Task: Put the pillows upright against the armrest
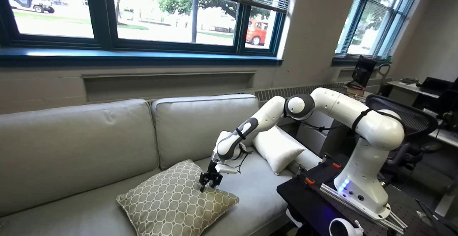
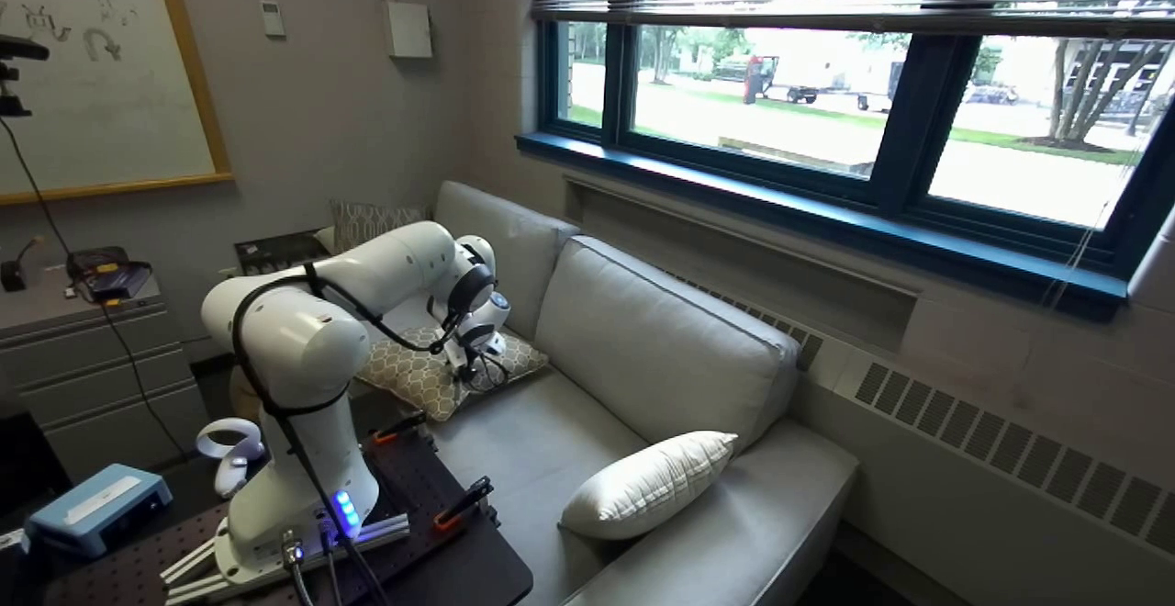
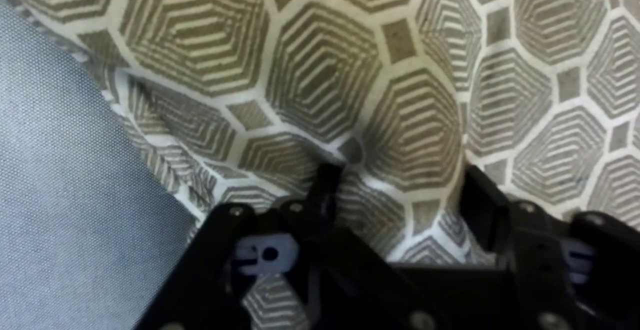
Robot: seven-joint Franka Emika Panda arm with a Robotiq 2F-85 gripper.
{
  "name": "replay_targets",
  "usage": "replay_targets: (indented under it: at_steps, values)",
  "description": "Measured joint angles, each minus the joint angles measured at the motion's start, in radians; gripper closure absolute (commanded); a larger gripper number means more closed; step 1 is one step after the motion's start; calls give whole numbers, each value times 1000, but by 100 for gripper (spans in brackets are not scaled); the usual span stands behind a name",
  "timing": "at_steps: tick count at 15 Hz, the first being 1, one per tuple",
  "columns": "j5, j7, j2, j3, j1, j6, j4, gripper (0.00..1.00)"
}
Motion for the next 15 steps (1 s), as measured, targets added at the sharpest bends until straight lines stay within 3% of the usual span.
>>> replay_targets:
  at_steps: [2, 4, 10, 15]
  values:
    - [10, 0, 11, -1, 0, -22, 23, 82]
    - [26, 0, 21, -1, 4, -38, 42, 90]
    - [61, 11, 17, -14, 41, -30, 64, 89]
    - [63, 31, -43, -23, 55, 162, -41, 91]
